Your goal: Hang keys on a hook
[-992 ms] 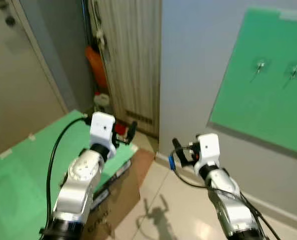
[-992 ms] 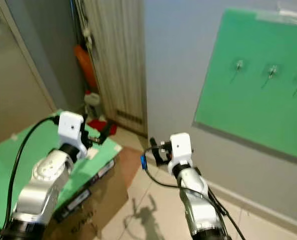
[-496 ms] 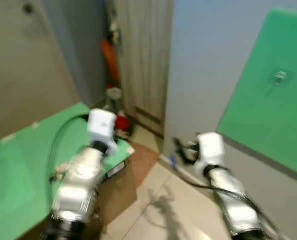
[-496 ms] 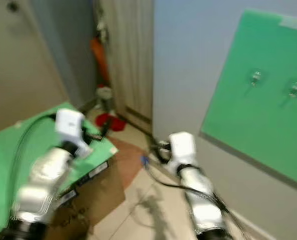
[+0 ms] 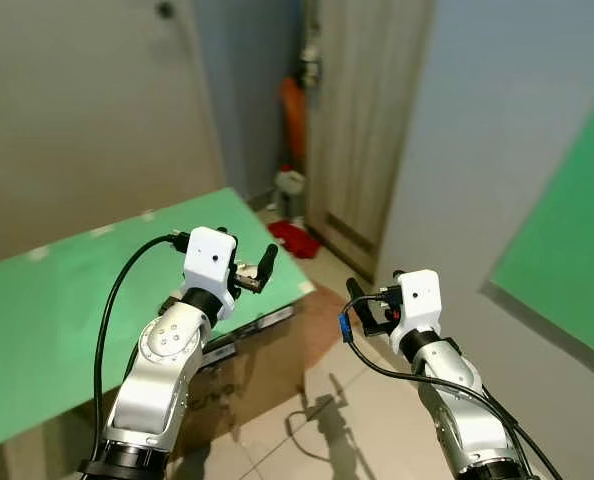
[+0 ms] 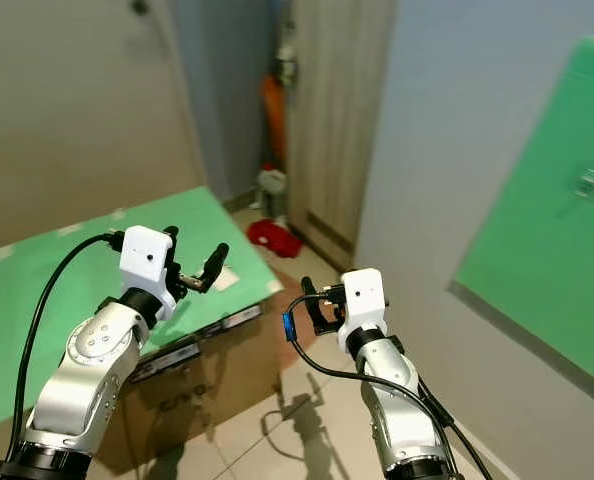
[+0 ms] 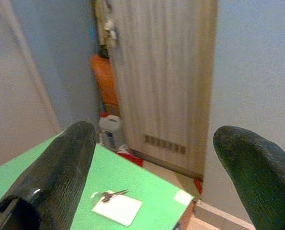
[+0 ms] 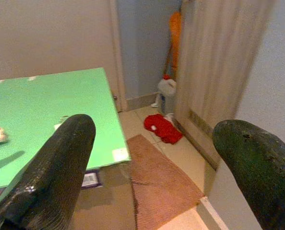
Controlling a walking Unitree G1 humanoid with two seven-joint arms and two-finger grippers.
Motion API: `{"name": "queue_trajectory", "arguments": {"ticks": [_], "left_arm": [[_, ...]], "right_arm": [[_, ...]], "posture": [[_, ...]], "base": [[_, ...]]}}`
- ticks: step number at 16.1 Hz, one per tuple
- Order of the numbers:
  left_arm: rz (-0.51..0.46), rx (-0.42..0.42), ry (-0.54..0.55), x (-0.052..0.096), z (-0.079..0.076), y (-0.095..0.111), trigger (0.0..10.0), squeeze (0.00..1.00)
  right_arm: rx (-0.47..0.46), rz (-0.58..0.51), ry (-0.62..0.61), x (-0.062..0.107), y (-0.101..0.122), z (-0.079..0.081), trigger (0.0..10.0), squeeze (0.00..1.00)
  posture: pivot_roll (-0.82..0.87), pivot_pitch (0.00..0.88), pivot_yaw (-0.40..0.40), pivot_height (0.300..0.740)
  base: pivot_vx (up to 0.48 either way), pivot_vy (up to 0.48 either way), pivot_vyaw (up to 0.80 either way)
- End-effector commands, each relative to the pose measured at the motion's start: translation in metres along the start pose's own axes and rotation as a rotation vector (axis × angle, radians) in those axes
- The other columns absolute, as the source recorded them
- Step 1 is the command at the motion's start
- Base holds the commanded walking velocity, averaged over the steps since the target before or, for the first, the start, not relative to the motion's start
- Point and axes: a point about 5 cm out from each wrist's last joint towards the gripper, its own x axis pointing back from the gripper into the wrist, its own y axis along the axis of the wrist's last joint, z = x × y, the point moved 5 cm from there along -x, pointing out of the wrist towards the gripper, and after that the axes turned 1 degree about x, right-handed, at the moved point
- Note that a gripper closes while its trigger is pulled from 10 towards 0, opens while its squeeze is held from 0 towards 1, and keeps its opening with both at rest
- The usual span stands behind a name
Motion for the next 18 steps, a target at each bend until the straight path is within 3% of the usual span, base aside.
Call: {"name": "queue_trajectory", "arguments": {"ticks": [1, 18], "left_arm": [[-0.006, -0.016, 0.005, -0.0005, 0.0013, 0.0015, 10.0, 0.00], [-0.018, -0.009, 0.035, -0.0045, 0.0050, 0.0053, 10.0, 0.00]], "right_arm": [[0.003, -0.015, -0.001, -0.0020, 0.0053, -0.0010, 10.0, 0.00], [-0.018, -0.004, -0.017, -0.0019, 0.0031, -0.0053, 10.0, 0.00]], "posture": [[-0.07, 0.000, 0.044, 0.740], [-0.07, 0.000, 0.040, 0.740]], "base": [[0.000, 0.000, 0.43], [0.000, 0.000, 0.44]]}}
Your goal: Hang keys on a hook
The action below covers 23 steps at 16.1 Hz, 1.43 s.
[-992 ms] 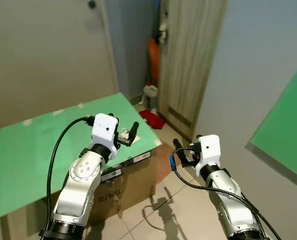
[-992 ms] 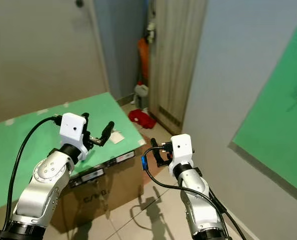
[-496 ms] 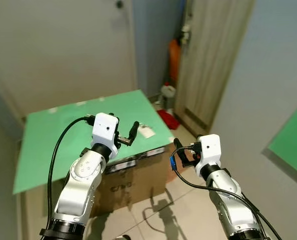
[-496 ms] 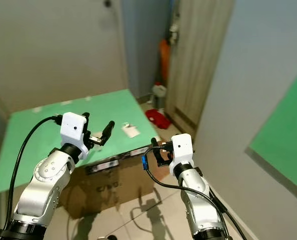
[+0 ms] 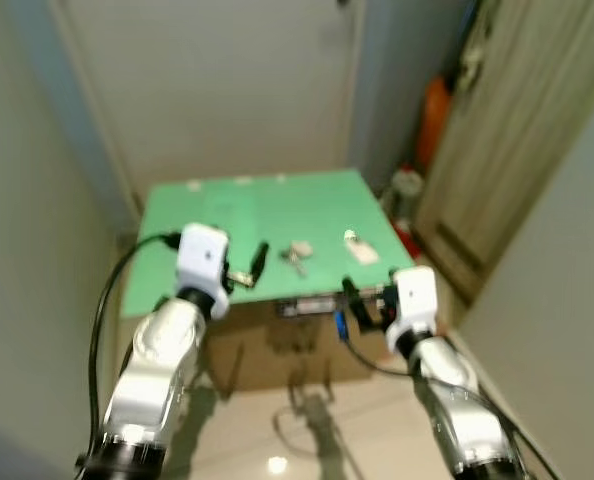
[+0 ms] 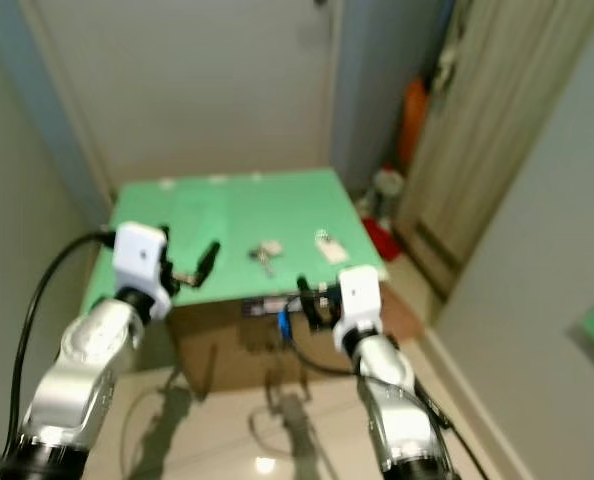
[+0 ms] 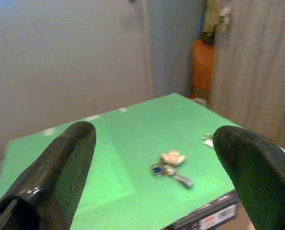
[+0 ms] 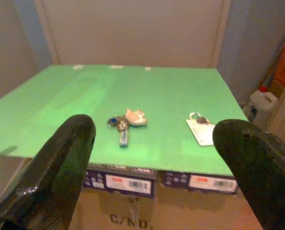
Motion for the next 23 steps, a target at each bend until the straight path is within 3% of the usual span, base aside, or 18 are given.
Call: {"name": "queue_trajectory", "arguments": {"ticks": [1, 6, 23], "left_arm": [[-0.017, -0.017, 0.000, -0.0020, -0.0023, 0.0054, 10.0, 0.00], [0.007, -0.012, -0.002, -0.0025, -0.0036, 0.0005, 10.0, 0.00], [0.026, -0.061, -0.065, -0.0011, -0.0108, -0.0006, 10.0, 0.00]], "right_arm": [[-0.015, 0.011, -0.027, -0.0008, 0.0000, -0.0064, 10.0, 0.00], [-0.019, 0.008, -0.028, 0.0002, 0.0000, -0.0062, 10.0, 0.00], [-0.016, -0.017, -0.009, 0.0016, 0.0014, -0.0004, 10.0, 0.00]], "posture": [[-0.07, 0.000, 0.040, 0.740], [-0.07, 0.000, 0.039, 0.740], [-0.06, 0.000, 0.039, 0.740]], "base": [[0.000, 0.000, 0.00], [0.000, 0.000, 0.00], [0.480, 0.000, 0.00]]}}
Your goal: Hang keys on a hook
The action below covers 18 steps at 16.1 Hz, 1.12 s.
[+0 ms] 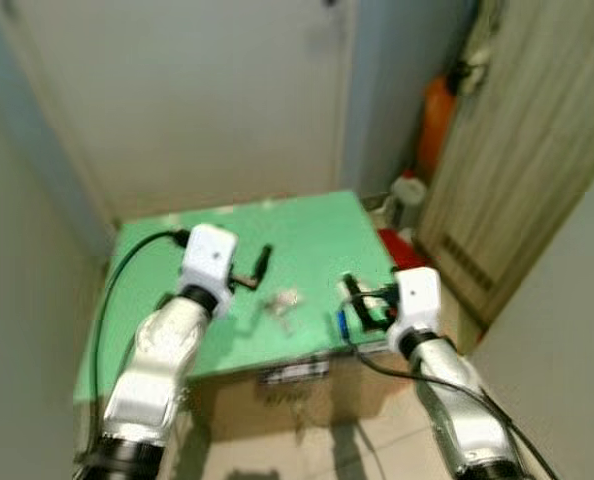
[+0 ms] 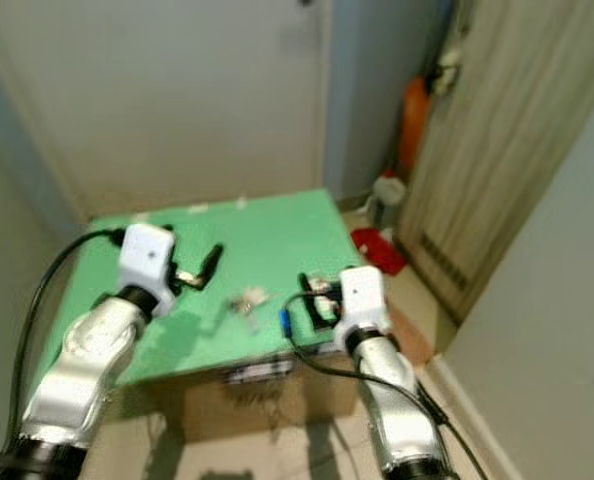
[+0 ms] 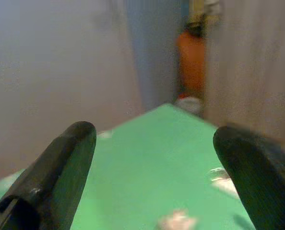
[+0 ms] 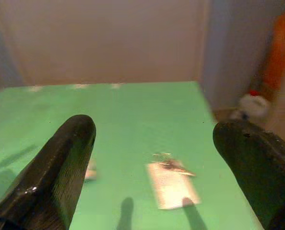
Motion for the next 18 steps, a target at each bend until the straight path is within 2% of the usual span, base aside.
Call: {"name": "queue_trajectory", "arguments": {"ticks": [1, 4, 5, 8, 9, 11, 12, 14, 16, 18], "left_arm": [[0.010, -0.017, 0.008, 0.002, 0.008, -0.001, 10.0, 0.00], [0.046, 0.002, 0.001, -0.002, 0.009, -0.007, 10.0, 0.00], [0.065, -0.014, -0.012, -0.004, 0.009, -0.011, 10.0, 0.00], [0.100, -0.008, -0.035, -0.018, 0.010, -0.018, 10.0, 0.00], [0.111, -0.038, -0.069, -0.026, 0.008, -0.021, 10.0, 0.00], [0.128, -0.016, -0.050, -0.036, 0.014, -0.028, 10.0, 0.00], [0.142, -0.010, -0.042, -0.039, 0.014, -0.034, 10.0, 0.00], [0.153, -0.005, -0.037, -0.041, 0.012, -0.039, 10.0, 0.00], [0.165, -0.024, -0.008, -0.044, 0.010, -0.058, 10.0, 0.00], [0.185, -0.043, -0.022, -0.045, 0.002, -0.068, 10.0, 0.00]], "right_arm": [[-0.019, -0.023, 0.016, -0.004, 0.007, 0.007, 10.0, 0.00], [-0.030, -0.032, 0.017, -0.003, 0.008, 0.009, 10.0, 0.00], [-0.029, -0.033, 0.017, -0.002, 0.008, 0.009, 10.0, 0.00], [-0.027, -0.041, 0.012, 0.003, 0.010, 0.005, 10.0, 0.00], [-0.015, -0.041, 0.013, 0.008, 0.011, 0.002, 10.0, 0.00], [0.013, -0.030, 0.018, 0.023, 0.010, -0.006, 10.0, 0.00], [0.023, -0.022, 0.014, 0.032, 0.009, -0.013, 10.0, 0.00], [0.028, -0.016, 0.010, 0.040, 0.010, -0.018, 10.0, 0.00], [0.008, 0.006, 0.093, 0.061, 0.013, -0.017, 10.0, 0.00], [0.006, 0.039, 0.173, 0.071, 0.016, -0.013, 10.0, 0.00]], "posture": [[-0.06, 0.000, 0.040, 0.740], [-0.06, 0.000, 0.045, 0.740], [-0.07, 0.000, 0.048, 0.740], [-0.09, 0.000, 0.052, 0.740], [-0.10, 0.000, 0.050, 0.740], [-0.15, 0.003, 0.038, 0.740], [-0.17, 0.013, 0.031, 0.740], [-0.20, 0.028, 0.022, 0.740], [-0.26, 0.070, -0.019, 0.740], [-0.29, 0.098, -0.060, 0.740]], "base": [[0.480, 0.000, 0.00], [0.000, 0.000, 0.00], [0.000, 0.000, 0.00], [0.000, 0.000, 0.00], [0.000, 0.000, 0.00], [0.000, 0.000, 0.00], [0.000, 0.000, 0.00], [0.000, 0.000, 0.00], [0.000, 0.000, 0.00], [0.000, 0.000, 0.00]]}}
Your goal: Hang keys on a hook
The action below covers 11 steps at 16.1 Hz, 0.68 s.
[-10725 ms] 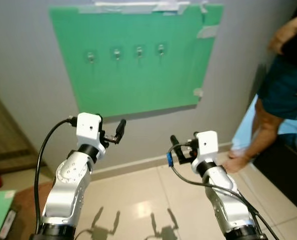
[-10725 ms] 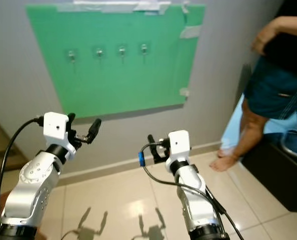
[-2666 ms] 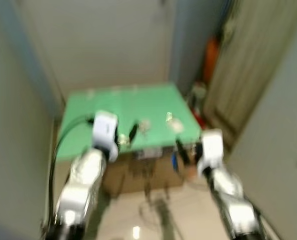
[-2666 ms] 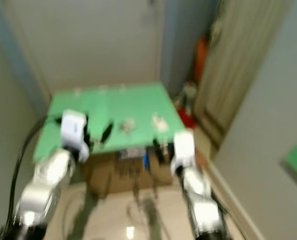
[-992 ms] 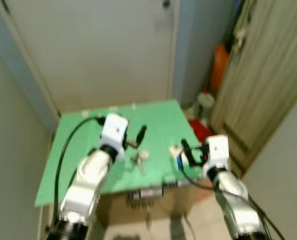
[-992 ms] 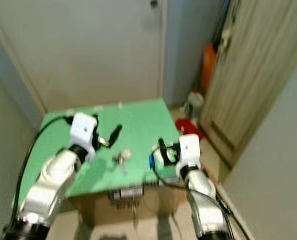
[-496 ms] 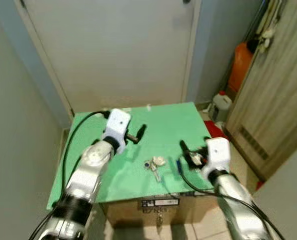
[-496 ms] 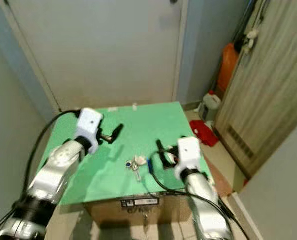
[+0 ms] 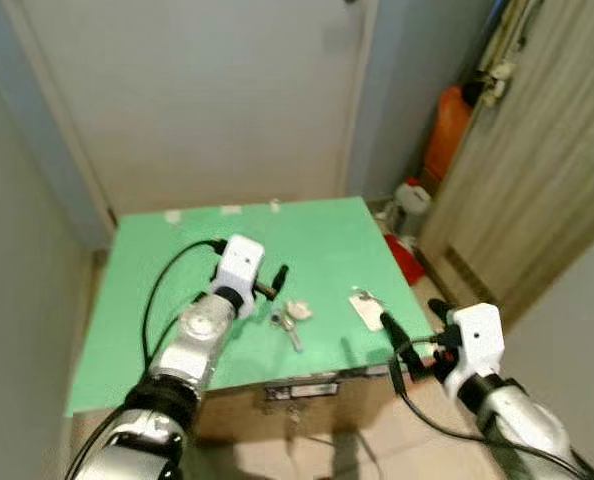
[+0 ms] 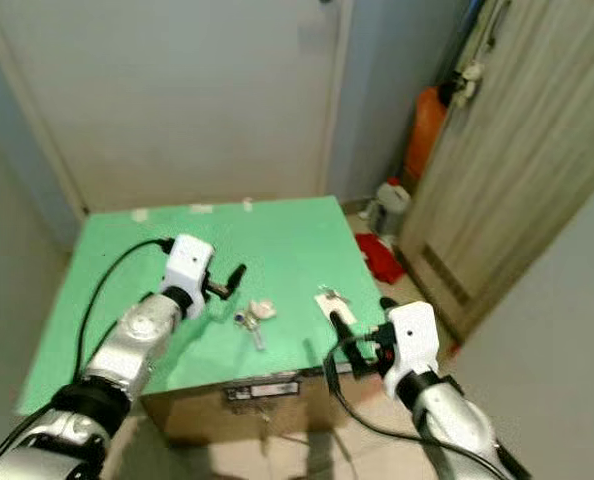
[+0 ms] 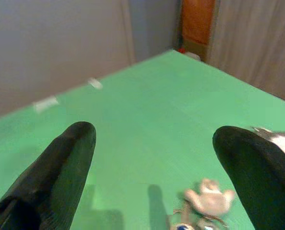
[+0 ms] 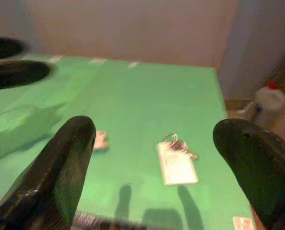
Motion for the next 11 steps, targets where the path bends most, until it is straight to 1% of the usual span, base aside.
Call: {"name": "queue_trajectory", "arguments": {"ticks": [1, 2, 3, 4, 6, 7, 8, 9, 10, 11], "left_arm": [[0.001, -0.023, 0.000, -0.004, -0.005, 0.000, 10.0, 0.00], [0.008, 0.002, 0.011, -0.004, -0.007, -0.004, 10.0, 0.00], [0.016, 0.009, 0.017, -0.005, -0.008, -0.007, 10.0, 0.00], [0.028, 0.011, 0.031, -0.005, -0.010, -0.011, 10.0, 0.00], [0.048, 0.005, 0.054, -0.004, -0.013, -0.020, 10.0, 0.00], [0.051, 0.005, 0.057, -0.004, -0.013, -0.021, 10.0, 0.00], [0.044, 0.063, 0.004, -0.002, -0.024, -0.026, 10.0, 0.00], [0.055, 0.050, -0.026, 0.000, -0.031, -0.031, 10.0, 0.00], [0.073, 0.020, -0.045, 0.001, -0.037, -0.037, 10.0, 0.00], [0.113, -0.019, -0.042, 0.004, -0.041, -0.048, 10.0, 0.00]], "right_arm": [[-0.009, 0.021, 0.052, 0.007, 0.003, 0.004, 10.0, 0.00], [-0.009, 0.048, 0.072, 0.015, 0.002, 0.004, 10.0, 0.00], [-0.006, 0.063, 0.084, 0.020, 0.001, 0.004, 10.0, 0.00], [-0.002, 0.084, 0.094, 0.026, 0.001, 0.003, 10.0, 0.00], [0.000, 0.117, 0.101, 0.037, 0.002, 0.000, 10.0, 0.00], [0.001, 0.122, 0.102, 0.039, 0.002, 0.000, 10.0, 0.00], [-0.001, 0.144, 0.097, 0.043, 0.001, -0.002, 10.0, 0.00], [-0.004, 0.152, 0.095, 0.045, 0.001, -0.002, 10.0, 0.00], [-0.006, 0.156, 0.093, 0.046, 0.001, -0.002, 10.0, 0.00], [-0.020, 0.164, 0.093, 0.050, 0.002, 0.002, 10.0, 0.00]], "posture": [[-0.30, 0.108, -0.078, 0.740], [-0.31, 0.117, -0.094, 0.740], [-0.32, 0.127, -0.114, 0.740], [-0.34, 0.138, -0.136, 0.740], [-0.35, 0.148, -0.157, 0.740], [-0.35, 0.148, -0.157, 0.740], [-0.37, 0.167, -0.162, 0.740], [-0.37, 0.170, -0.162, 0.740], [-0.37, 0.175, -0.161, 0.740], [-0.38, 0.183, -0.159, 0.740]], "base": [[0.000, 0.000, 0.00], [0.000, 0.000, 0.00], [0.000, 0.000, 0.00], [0.000, 0.000, 0.00], [0.000, 0.000, 0.00], [0.000, 0.000, 0.00], [0.000, 0.000, 0.00], [0.000, 0.000, 0.00], [0.000, 0.000, 0.00], [0.000, 0.000, 0.00]]}}
